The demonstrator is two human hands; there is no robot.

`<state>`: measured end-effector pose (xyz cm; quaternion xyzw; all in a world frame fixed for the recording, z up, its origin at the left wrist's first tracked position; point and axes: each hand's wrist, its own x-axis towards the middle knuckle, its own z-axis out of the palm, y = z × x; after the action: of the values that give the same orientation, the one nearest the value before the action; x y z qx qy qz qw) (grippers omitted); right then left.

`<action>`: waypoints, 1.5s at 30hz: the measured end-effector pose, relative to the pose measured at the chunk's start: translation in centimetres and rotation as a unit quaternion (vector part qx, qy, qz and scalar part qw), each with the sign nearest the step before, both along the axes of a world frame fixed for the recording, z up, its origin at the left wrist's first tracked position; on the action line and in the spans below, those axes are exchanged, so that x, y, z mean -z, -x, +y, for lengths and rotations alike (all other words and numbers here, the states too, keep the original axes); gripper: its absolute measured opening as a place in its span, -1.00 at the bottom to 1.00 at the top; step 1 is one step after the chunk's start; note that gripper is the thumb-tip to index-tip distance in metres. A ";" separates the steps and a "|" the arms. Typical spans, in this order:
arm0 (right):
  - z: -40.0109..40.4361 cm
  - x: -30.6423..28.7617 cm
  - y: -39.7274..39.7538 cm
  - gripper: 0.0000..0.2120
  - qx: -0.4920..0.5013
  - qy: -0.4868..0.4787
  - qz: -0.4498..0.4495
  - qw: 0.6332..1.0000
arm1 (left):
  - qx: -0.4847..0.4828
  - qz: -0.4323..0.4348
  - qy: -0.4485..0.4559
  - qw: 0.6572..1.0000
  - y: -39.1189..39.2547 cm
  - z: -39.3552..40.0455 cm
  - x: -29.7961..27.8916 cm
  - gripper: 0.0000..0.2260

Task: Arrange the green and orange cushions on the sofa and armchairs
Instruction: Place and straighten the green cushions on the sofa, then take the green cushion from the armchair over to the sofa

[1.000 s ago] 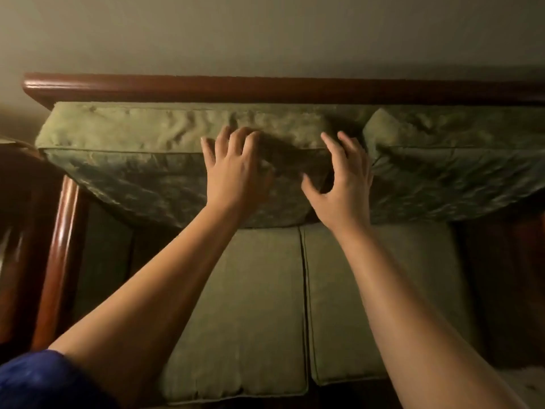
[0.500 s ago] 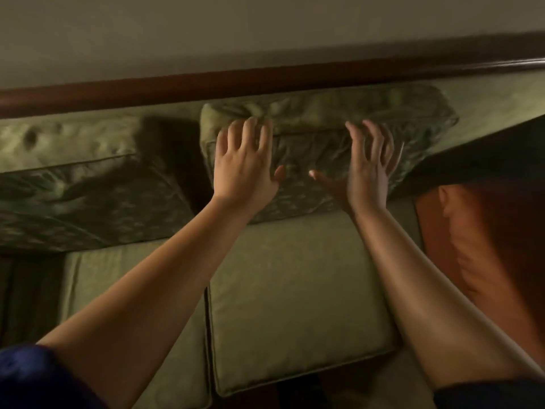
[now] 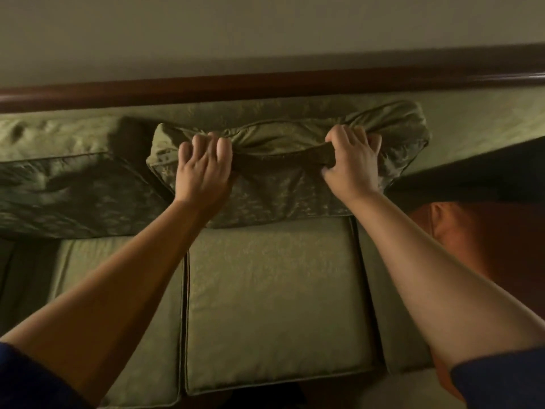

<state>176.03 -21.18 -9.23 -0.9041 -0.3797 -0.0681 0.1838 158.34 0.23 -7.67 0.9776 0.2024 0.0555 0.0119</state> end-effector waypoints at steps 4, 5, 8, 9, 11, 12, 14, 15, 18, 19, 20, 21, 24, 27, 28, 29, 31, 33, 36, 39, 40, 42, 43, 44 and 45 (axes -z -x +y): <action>3.1 0.2 2.9 -0.52 -0.022 -0.073 -0.020 0.997 | -0.056 -0.003 -0.029 0.998 3.0 2.8 -0.8 -0.58; 3.8 0.7 3.5 -0.53 -0.024 -0.070 -0.018 0.997 | -0.059 0.011 -0.031 0.998 3.6 3.3 -0.6 -0.55; 4.3 2.3 4.0 -0.51 -0.008 -0.023 0.008 1.000 | -0.048 0.061 -0.025 0.997 3.6 3.7 0.8 -0.55; 4.2 2.4 3.6 -0.52 -0.004 -0.011 0.011 1.000 | -0.054 0.070 -0.022 0.996 2.8 3.5 1.0 -0.53; 3.8 1.8 2.6 -0.51 0.003 -0.009 0.010 1.000 | -0.079 0.085 -0.010 0.993 1.1 3.0 0.9 -0.43; 3.4 1.2 2.3 -0.47 0.002 -0.013 0.010 1.000 | -0.091 0.090 -0.006 0.992 0.6 2.6 0.8 -0.36; 1.5 0.2 2.1 -0.34 -0.004 -0.022 0.023 0.999 | -0.099 0.081 0.003 0.992 -0.3 0.8 0.6 -0.25; 0.7 -0.1 2.3 -0.28 -0.009 -0.027 0.035 0.999 | -0.099 0.064 0.009 0.993 -0.2 -0.1 0.3 -0.23; -5.2 -0.5 4.2 -0.19 0.029 -0.041 0.061 0.997 | -0.052 0.008 0.053 0.997 -0.7 -6.1 -0.9 -0.26; -7.4 -0.6 5.0 -0.19 0.045 -0.047 0.064 0.996 | -0.034 -0.003 0.070 0.997 -0.9 -8.4 -1.2 -0.28; -9.3 -0.6 5.8 -0.20 0.060 -0.053 0.067 0.995 | -0.017 -0.008 0.085 0.996 -1.0 -10.3 -1.4 -0.30; -11.6 -0.7 6.7 -0.21 0.079 -0.058 0.068 0.993 | 0.004 -0.010 0.102 0.995 -1.1 -12.7 -1.6 -0.31; -18.5 -1.2 9.2 -0.25 0.151 -0.069 0.073 0.983 | 0.069 -0.005 0.150 0.986 -1.5 -19.5 -2.0 -0.35; -25.6 -1.4 11.3 -0.29 0.210 -0.075 0.076 0.972 | 0.128 0.011 0.176 0.976 -1.8 -26.0 -2.0 -0.38; -28.2 -1.3 11.8 -0.30 0.225 -0.078 0.083 0.968 | 0.150 0.021 0.181 0.972 -1.9 -28.2 -1.9 -0.39; -30.9 -1.3 12.5 -0.31 0.241 -0.082 0.090 0.963 | 0.169 0.033 0.186 0.967 -2.0 -30.6 -1.7 -0.39; -36.0 -1.2 13.7 -0.32 0.277 -0.086 0.101 0.952 | 0.203 0.053 0.185 0.960 -2.2 -35.3 -1.5 -0.39; -41.6 -1.4 14.7 -0.32 0.323 -0.087 0.102 0.937 | 0.251 0.073 0.174 0.950 -2.7 -40.6 -1.7 -0.38; -50.0 -2.7 16.1 -0.33 0.373 -0.094 0.105 0.917 | 0.309 0.087 0.173 0.931 -4.0 -48.9 -3.7 -0.39; -59.2 -5.3 17.8 -0.34 0.427 -0.085 0.123 0.892 | 0.363 0.102 0.165 0.911 -5.8 -59.0 -6.2 -0.41; -61.5 -5.9 18.3 -0.34 0.436 -0.080 0.123 0.888 | 0.377 0.107 0.161 0.906 -6.2 -61.7 -6.7 -0.42; -67.5 -7.1 19.3 -0.34 0.457 -0.083 0.123 0.877 | 0.413 0.115 0.157 0.890 -6.9 -68.8 -7.7 -0.42; -70.5 -7.4 19.8 -0.34 0.468 -0.085 0.120 0.871 | 0.426 0.118 0.158 0.883 -7.2 -72.4 -8.1 -0.42; -73.5 -7.8 20.4 -0.34 0.480 -0.088 0.118 0.865 | 0.438 0.120 0.163 0.876 -7.3 -75.9 -8.5 -0.43; -75.8 -8.1 20.7 -0.33 0.490 -0.089 0.115 0.860 | 0.448 0.118 0.170 0.869 -7.3 -78.6 -8.7 -0.43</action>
<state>155.29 -97.00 -1.11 -0.9545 0.1435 -0.0785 0.2492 165.66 -78.39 1.07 0.9453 -0.2513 -0.1073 0.1779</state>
